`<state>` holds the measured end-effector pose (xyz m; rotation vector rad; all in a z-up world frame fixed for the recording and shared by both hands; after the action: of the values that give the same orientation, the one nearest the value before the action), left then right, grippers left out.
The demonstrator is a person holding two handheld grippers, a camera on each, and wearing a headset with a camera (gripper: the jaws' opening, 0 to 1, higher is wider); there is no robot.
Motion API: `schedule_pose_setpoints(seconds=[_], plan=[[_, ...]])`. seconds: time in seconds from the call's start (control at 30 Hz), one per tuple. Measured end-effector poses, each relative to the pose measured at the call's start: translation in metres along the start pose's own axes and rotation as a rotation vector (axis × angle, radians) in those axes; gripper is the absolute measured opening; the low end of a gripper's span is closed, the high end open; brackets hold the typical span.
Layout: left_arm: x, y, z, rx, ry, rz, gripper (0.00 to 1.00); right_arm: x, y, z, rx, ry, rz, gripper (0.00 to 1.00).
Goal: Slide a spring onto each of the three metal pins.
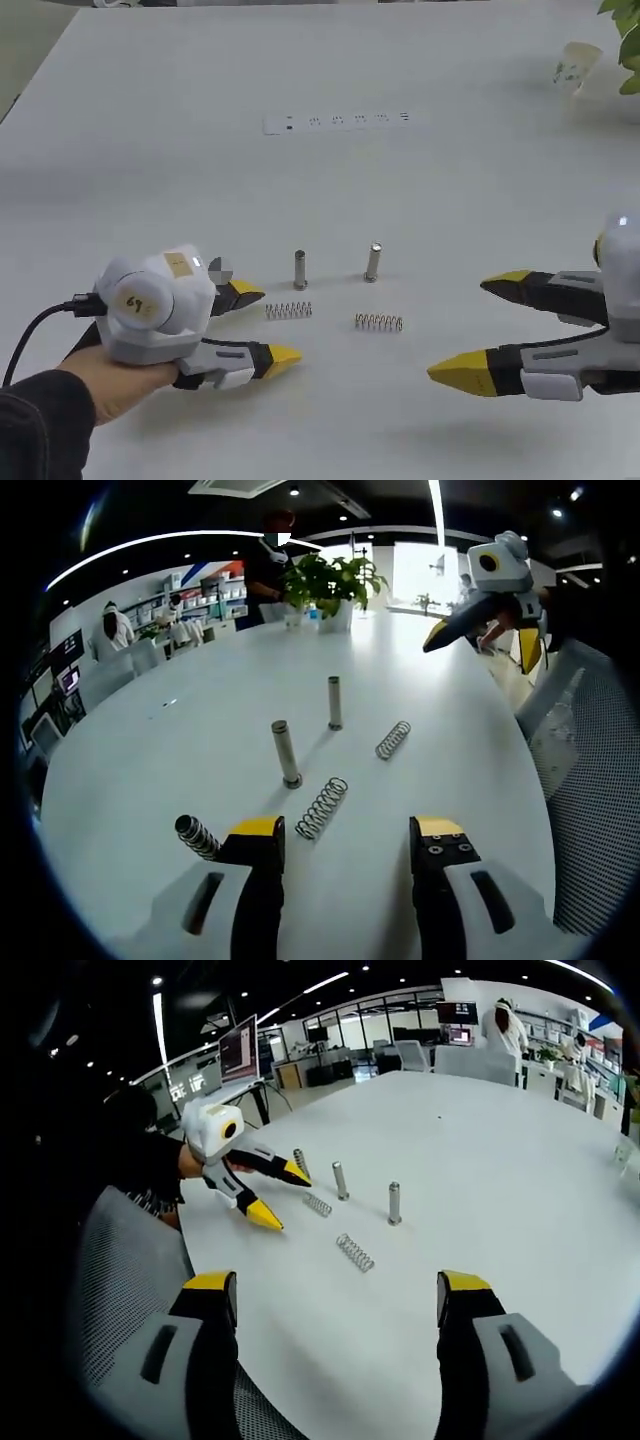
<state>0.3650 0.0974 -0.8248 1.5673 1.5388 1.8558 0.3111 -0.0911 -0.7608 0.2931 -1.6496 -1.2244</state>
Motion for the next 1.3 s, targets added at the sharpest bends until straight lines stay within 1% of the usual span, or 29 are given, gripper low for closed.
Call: schedule_pose_setpoints(seconds=[0.23,0.43,0.63,0.77,0.87,1.1,1.3], plan=[[-0.0058,-0.0003,0.0032,-0.009,0.006,0.001,0.44,0.0004,-0.0008,-0.0014,-0.008,-0.009,-0.002,0.83],[-0.0098,-0.0033,0.0072,-0.008,0.006,0.014,0.4,-0.0002,-0.0003,-0.002,-0.012,-0.011,-0.003,0.83],[-0.0077,-0.0044,0.0046,-0.003,0.001,0.023,0.35,-0.0001,0.0001,-0.0034,-0.017,-0.018,-0.009,0.83],[-0.0069,-0.0047,0.0025,0.001,-0.004,0.027,0.3,0.0,-0.0009,-0.0042,-0.019,-0.02,-0.009,0.83],[-0.0072,-0.0054,0.0034,-0.007,0.003,0.031,0.27,0.0006,-0.0008,-0.0049,-0.02,-0.023,-0.01,0.82],[-0.0064,-0.0069,0.0062,-0.017,0.012,0.04,0.18,0.0013,-0.0002,-0.0059,-0.022,-0.028,-0.015,0.81],[-0.0063,-0.008,0.0085,-0.026,0.023,0.045,0.13,0.0011,-0.0008,-0.0056,-0.024,-0.029,-0.013,0.81]])
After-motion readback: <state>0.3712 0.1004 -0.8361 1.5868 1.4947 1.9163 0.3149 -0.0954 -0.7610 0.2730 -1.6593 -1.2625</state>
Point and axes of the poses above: the centre of the closed fingertips' face, and the gripper's own axes: x roughly backward along the fingers, z roughly to its left, y roughly out of its top, the point moved 3 cm from there along x, roughly backward along the fingers, and after that the axes turned 10 degrees about x, right-handed, at the moved point
